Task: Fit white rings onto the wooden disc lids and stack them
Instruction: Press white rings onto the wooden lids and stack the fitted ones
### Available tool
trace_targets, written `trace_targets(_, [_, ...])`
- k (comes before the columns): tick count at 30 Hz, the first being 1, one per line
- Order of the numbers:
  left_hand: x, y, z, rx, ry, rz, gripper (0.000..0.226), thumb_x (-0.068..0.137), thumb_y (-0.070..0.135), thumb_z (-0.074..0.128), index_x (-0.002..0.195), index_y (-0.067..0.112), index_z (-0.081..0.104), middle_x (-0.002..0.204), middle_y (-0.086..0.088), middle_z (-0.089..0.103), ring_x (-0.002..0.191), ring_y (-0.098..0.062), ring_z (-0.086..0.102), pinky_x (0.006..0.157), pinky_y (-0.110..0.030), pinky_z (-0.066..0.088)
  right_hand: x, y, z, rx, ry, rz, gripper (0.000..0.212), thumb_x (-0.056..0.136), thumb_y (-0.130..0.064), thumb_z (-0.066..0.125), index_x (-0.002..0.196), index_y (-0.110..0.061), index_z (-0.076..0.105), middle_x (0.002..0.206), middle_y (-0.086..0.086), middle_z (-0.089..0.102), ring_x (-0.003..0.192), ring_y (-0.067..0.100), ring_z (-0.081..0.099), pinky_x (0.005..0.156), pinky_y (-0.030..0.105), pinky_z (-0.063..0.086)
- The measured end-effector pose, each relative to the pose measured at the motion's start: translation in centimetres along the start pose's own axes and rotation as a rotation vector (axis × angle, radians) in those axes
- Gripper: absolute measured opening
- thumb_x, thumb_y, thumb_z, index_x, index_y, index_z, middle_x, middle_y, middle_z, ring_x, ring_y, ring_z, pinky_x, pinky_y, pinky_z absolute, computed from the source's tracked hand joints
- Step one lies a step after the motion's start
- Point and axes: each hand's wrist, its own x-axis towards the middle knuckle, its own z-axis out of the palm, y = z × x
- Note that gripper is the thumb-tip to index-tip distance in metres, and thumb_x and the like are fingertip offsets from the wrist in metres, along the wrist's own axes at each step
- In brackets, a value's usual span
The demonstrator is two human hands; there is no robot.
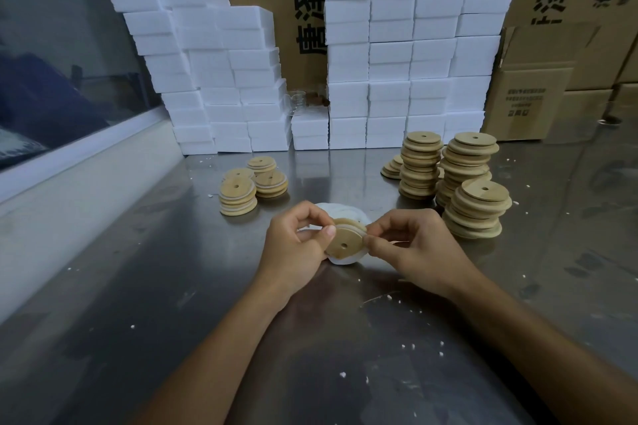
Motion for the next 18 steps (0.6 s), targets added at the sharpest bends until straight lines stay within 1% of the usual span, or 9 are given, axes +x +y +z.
trace_targets(4, [-0.01,0.00,0.02,-0.009,0.020,-0.008,0.025,0.087,-0.002,0.065,0.071,0.017,0.063,0.091,-0.011,0.071,0.081,-0.029,0.073,0.076,-0.057,0.058,-0.11,0.08,0.03,0.035,-0.004,0.030,0.006,0.085,-0.011,0.077,0.081,-0.016,0.074,0.079,-0.002,0.076,0.070,0.013,0.074,0.067,0.033,0.061])
trace_targets(6, [-0.02,-0.03,0.05,-0.021,0.027,-0.018,0.028,0.087,-0.002,0.065,0.069,0.019,0.063,0.089,-0.008,0.071,0.082,-0.028,0.072,0.076,-0.057,0.058,-0.18,0.14,0.08,0.044,-0.019,0.046,0.008,0.085,-0.014,0.077,0.082,-0.019,0.072,0.078,-0.002,0.076,0.067,0.012,0.073,0.061,0.030,0.058])
trace_targets(7, [-0.05,-0.02,0.07,-0.037,0.027,-0.028,0.030,0.087,-0.003,0.065,0.068,0.020,0.064,0.086,-0.004,0.071,0.081,-0.027,0.073,0.075,-0.056,0.059,-0.19,0.19,0.14,0.051,-0.020,0.055,0.009,0.085,-0.015,0.077,0.081,-0.020,0.071,0.078,-0.002,0.076,0.066,0.012,0.073,0.061,0.031,0.057])
trace_targets(10, [-0.03,-0.03,0.10,-0.063,0.018,-0.058,0.031,0.088,-0.002,0.064,0.067,0.022,0.064,0.078,0.007,0.070,0.077,-0.021,0.073,0.074,-0.053,0.059,-0.14,0.43,0.42,0.077,0.018,0.055,0.010,0.085,-0.013,0.078,0.081,-0.020,0.072,0.081,-0.002,0.077,0.074,0.016,0.075,0.071,0.039,0.062])
trace_targets(12, [0.00,-0.06,0.18,-0.024,0.014,-0.016,0.030,0.088,-0.001,0.063,0.070,0.023,0.064,0.082,0.005,0.070,0.083,-0.022,0.072,0.077,-0.052,0.059,-0.18,0.48,0.69,0.042,0.067,-0.005,0.009,0.085,-0.010,0.076,0.083,-0.018,0.072,0.081,-0.003,0.077,0.077,0.012,0.075,0.074,0.034,0.061])
trace_targets(13, [0.00,-0.07,0.21,0.028,0.009,0.042,0.028,0.088,0.000,0.063,0.073,0.024,0.063,0.085,0.004,0.070,0.085,-0.021,0.071,0.079,-0.049,0.059,-0.21,0.47,0.79,0.010,0.091,-0.048,0.008,0.086,-0.010,0.075,0.085,-0.017,0.072,0.081,-0.004,0.076,0.077,0.010,0.074,0.073,0.030,0.060])
trace_targets(15, [-0.13,-0.02,0.30,0.170,-0.020,0.196,0.024,0.086,0.005,0.065,0.078,0.028,0.064,0.087,0.011,0.068,0.083,-0.010,0.068,0.078,-0.032,0.057,-0.28,0.29,0.80,-0.067,0.122,-0.133,0.007,0.087,-0.009,0.073,0.088,-0.016,0.072,0.080,-0.007,0.074,0.078,0.006,0.072,0.071,0.023,0.059])
trace_targets(17, [-0.33,0.09,0.49,0.281,-0.070,0.333,0.019,0.084,0.011,0.068,0.083,0.030,0.065,0.089,0.016,0.067,0.086,-0.004,0.065,0.075,-0.017,0.052,-0.37,-0.04,0.68,-0.143,0.098,-0.194,0.008,0.089,-0.011,0.071,0.095,-0.016,0.073,0.085,-0.010,0.072,0.084,0.004,0.070,0.074,0.018,0.058])
trace_targets(18, [-0.39,0.11,0.59,0.308,-0.087,0.377,0.018,0.084,0.011,0.068,0.085,0.029,0.066,0.089,0.017,0.067,0.088,-0.004,0.064,0.075,-0.014,0.050,-0.41,-0.21,0.66,-0.177,0.076,-0.220,0.009,0.090,-0.011,0.070,0.098,-0.015,0.073,0.088,-0.011,0.072,0.087,0.004,0.069,0.077,0.017,0.057])
